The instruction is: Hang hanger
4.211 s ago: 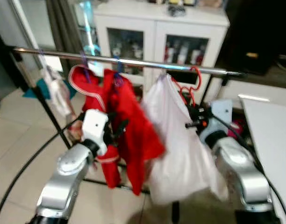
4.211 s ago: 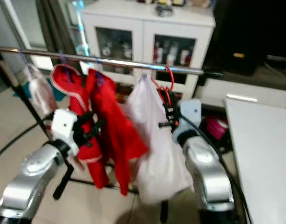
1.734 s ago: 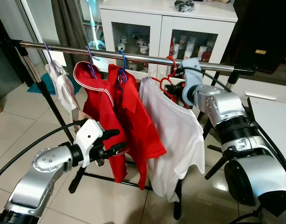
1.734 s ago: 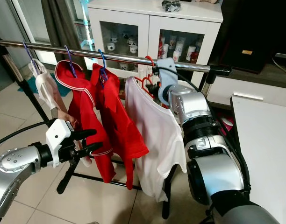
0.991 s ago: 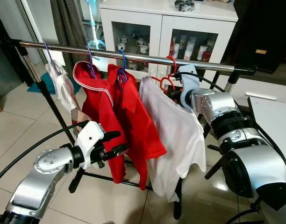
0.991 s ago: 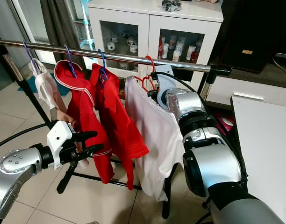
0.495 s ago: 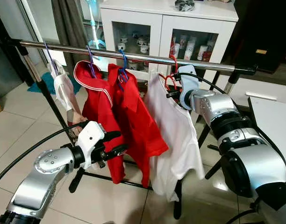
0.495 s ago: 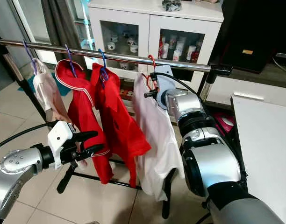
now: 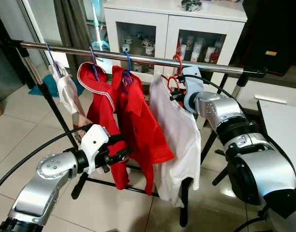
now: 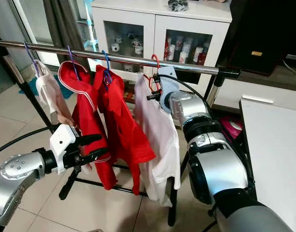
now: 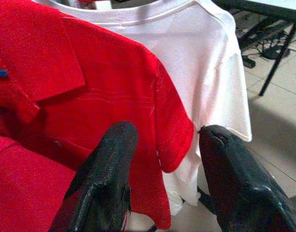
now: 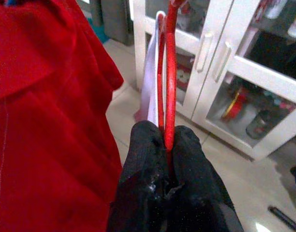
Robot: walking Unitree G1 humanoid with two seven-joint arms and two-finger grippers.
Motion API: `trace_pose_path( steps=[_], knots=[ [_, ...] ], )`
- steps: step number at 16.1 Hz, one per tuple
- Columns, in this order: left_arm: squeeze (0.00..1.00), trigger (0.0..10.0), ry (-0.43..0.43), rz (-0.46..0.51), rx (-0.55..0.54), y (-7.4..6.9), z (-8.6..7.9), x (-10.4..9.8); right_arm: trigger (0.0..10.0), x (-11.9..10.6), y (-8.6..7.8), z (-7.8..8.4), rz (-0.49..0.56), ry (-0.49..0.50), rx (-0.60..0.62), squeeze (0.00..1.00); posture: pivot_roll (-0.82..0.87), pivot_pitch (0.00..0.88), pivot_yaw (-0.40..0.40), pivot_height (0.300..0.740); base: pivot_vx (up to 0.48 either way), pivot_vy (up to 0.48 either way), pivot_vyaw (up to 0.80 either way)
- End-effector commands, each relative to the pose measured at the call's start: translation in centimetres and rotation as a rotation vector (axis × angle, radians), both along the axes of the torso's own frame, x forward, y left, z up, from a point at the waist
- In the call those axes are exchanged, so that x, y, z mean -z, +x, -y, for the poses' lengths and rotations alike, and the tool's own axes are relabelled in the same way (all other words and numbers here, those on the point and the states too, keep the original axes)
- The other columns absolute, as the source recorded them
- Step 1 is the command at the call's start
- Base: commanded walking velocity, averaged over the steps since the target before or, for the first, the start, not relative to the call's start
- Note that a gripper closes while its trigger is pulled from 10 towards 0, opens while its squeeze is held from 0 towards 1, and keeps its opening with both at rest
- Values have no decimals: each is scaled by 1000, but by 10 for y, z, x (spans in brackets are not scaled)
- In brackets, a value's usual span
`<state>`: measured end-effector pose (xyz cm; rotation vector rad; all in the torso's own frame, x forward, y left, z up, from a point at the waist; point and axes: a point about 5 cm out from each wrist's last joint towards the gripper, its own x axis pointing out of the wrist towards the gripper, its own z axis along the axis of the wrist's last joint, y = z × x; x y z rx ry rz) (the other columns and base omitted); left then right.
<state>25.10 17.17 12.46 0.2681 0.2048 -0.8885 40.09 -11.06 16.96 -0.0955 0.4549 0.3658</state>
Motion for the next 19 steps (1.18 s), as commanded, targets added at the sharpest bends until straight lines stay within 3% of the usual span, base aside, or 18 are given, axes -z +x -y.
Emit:
trace_pose_path(
  steps=[1,5,9,15,17,18,19],
  knots=[
    [0,10000,6,24,-13,2,0,-2,0,-11,2,4,63,1,-6,0,-62,0,-6,740,0,0,0],
    [0,10000,-61,87,-124,15,8,-9,0,-24,-6,25,200,70,0,0,-78,0,21,740,0,0,0],
    [0,10000,-79,94,-213,19,17,-7,0,-30,-42,39,267,131,-20,0,-87,0,15,740,0,0,0],
    [0,10000,-109,101,-350,11,18,1,0,18,-123,44,157,159,55,0,-96,0,1,740,0,0,0],
    [0,10000,-118,83,-380,10,16,5,0,32,-138,38,171,106,72,0,-117,0,12,740,0,0,0],
    [0,10000,-129,83,-390,11,16,4,10000,35,-140,38,167,103,111,0,-113,0,11,740,0,0,0],
    [0,10000,-134,82,-400,10,16,5,10000,40,-142,39,166,100,147,0,-117,0,16,740,0,0,0]
  ],
)
